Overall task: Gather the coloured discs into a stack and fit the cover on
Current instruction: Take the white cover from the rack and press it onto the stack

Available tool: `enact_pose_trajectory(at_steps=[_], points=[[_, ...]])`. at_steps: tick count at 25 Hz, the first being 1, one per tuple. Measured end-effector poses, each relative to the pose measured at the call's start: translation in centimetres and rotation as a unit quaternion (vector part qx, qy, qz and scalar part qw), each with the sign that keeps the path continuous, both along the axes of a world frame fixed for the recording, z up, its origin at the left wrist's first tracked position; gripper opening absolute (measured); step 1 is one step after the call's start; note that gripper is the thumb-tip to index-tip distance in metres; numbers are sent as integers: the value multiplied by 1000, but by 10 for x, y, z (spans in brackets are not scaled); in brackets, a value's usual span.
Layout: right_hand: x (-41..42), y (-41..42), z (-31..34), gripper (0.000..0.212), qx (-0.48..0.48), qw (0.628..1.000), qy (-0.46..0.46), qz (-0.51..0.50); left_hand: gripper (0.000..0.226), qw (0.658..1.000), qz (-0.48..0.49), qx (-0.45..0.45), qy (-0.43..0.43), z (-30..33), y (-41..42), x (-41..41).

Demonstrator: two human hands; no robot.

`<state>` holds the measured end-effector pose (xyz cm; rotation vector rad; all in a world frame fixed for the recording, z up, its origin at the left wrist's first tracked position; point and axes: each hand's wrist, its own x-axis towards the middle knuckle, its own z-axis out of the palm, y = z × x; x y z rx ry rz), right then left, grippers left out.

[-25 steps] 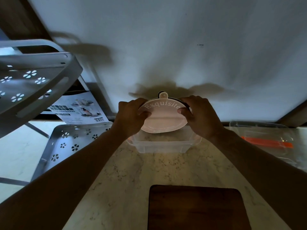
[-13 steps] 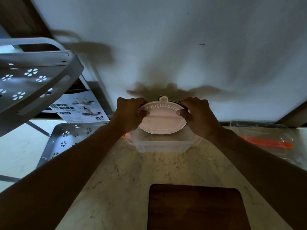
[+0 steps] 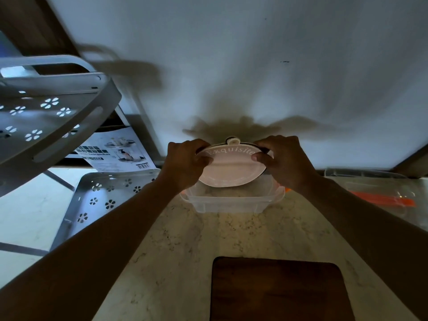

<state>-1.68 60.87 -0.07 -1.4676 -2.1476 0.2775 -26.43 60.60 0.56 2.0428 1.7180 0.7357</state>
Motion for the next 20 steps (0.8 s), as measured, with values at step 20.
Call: enact_pose_trajectory(at_steps=[20], points=[[-12,-3,-1,20,64,997,-40,-21,16,1000,21,14,7,-3,-3,-4]])
